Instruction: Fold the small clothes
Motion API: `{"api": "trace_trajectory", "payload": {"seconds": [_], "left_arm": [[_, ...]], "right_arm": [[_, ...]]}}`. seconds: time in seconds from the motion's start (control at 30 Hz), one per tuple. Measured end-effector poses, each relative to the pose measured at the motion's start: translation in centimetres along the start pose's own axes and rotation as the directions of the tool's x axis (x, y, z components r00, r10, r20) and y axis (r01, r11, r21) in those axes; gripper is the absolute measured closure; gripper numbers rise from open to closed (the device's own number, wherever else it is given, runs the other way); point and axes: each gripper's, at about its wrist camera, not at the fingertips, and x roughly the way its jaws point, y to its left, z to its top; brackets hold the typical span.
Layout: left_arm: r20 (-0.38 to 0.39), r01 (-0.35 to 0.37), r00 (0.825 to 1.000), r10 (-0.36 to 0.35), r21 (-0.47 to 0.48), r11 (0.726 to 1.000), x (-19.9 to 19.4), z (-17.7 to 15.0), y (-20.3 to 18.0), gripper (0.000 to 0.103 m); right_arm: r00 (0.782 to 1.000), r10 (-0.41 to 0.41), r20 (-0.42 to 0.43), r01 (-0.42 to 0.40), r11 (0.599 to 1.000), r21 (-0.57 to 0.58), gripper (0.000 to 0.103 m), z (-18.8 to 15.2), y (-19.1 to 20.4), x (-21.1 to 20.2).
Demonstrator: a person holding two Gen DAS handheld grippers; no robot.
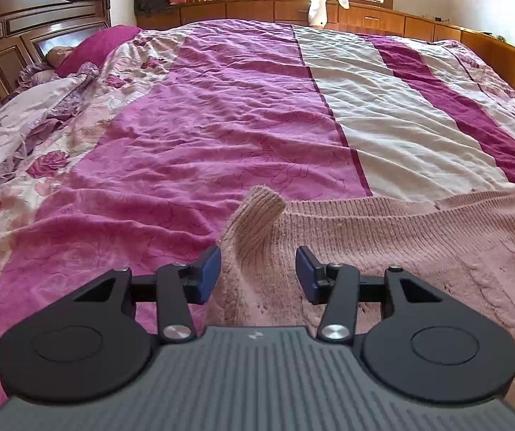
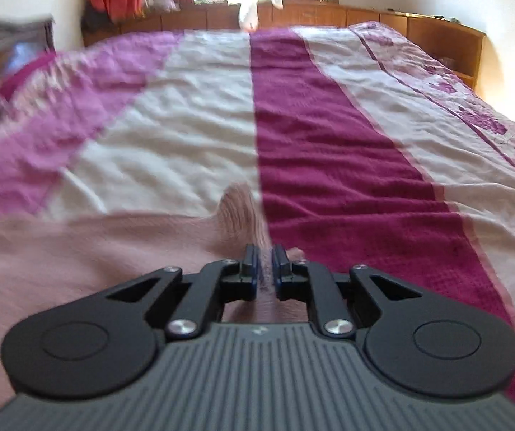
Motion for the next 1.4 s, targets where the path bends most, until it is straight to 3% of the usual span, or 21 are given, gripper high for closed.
{"api": "trace_trajectory", "payload": {"seconds": [0.1, 0.2, 0.37, 0.5, 0.63, 0.73, 0.83, 1.03, 1.07, 1.17, 1.27, 1.4], "left_arm": [[-0.006, -0.005, 1.0, 0.005, -0.013, 1.0, 1.4, 0.2, 0.6, 0.049], [-0.017, -0.052, 0.999, 0.051, -0.039, 0.998, 2.9, 0.5, 1.8, 0.049], [-0.053, -0.126, 0.991, 0.122, -0.085, 0.988, 5.1, 0.6, 3.8, 0.049], [-0.076, -0.13, 0.99, 0.12, -0.138, 0.982, 6.0, 0.4, 4.8, 0.049], [-0.073, -0.139, 0.989, 0.132, -0.107, 0.984, 6.2, 0.3, 4.4, 0.049], [-0.08, -0.145, 0.987, 0.138, -0.089, 0.985, 6.4, 0.2, 4.1, 0.049], [-0.083, -0.149, 0.986, 0.142, -0.086, 0.985, 6.3, 0.2, 3.9, 0.049], [-0.099, -0.121, 0.989, 0.111, -0.091, 0.989, 3.7, 0.5, 3.8, 0.049], [-0.101, -0.119, 0.989, 0.111, -0.082, 0.989, 3.0, 0.4, 3.7, 0.049], [-0.108, -0.12, 0.988, 0.114, -0.052, 0.991, 0.9, 0.3, 3.3, 0.049], [-0.111, -0.117, 0.988, 0.111, -0.045, 0.992, -1.3, 0.0, 2.8, 0.047], [-0.124, -0.108, 0.987, 0.1, -0.06, 0.992, -4.2, -0.5, 2.3, 0.033]], "right_arm": [[0.999, -0.045, -0.013, 0.044, 0.999, -0.032, 0.088, -0.3, 0.3, 0.2], [0.998, -0.052, 0.044, 0.052, 0.999, -0.012, 0.074, -0.2, 0.4, -1.6], [0.99, 0.059, 0.13, -0.059, 0.998, -0.004, 0.074, -0.1, 0.9, -4.4], [0.982, 0.175, 0.07, -0.175, 0.984, -0.015, 0.074, -0.2, 1.2, -3.2], [0.99, 0.136, -0.022, -0.134, 0.988, 0.072, 0.076, -0.8, 0.3, 0.2], [0.987, 0.159, -0.017, -0.154, 0.973, 0.175, 0.076, -1.5, -1.2, 1.5], [0.989, 0.149, -0.016, -0.144, 0.975, 0.167, 0.076, -1.5, -0.9, 1.3], [0.99, 0.141, 0.016, -0.141, 0.976, 0.167, 0.073, -1.5, -1.2, -1.3], [0.99, 0.14, 0.023, -0.141, 0.974, 0.176, 0.071, -1.5, -1.5, -1.9], [0.988, 0.147, 0.046, -0.154, 0.965, 0.211, 0.049, -1.7, -2.3, -3.9], [0.982, 0.177, 0.059, -0.187, 0.947, 0.261, 0.048, -2.2, -3.5, -5.9], [0.979, 0.194, 0.057, -0.202, 0.92, 0.336, 0.048, -3.4, -4.8, -8.0]]}}
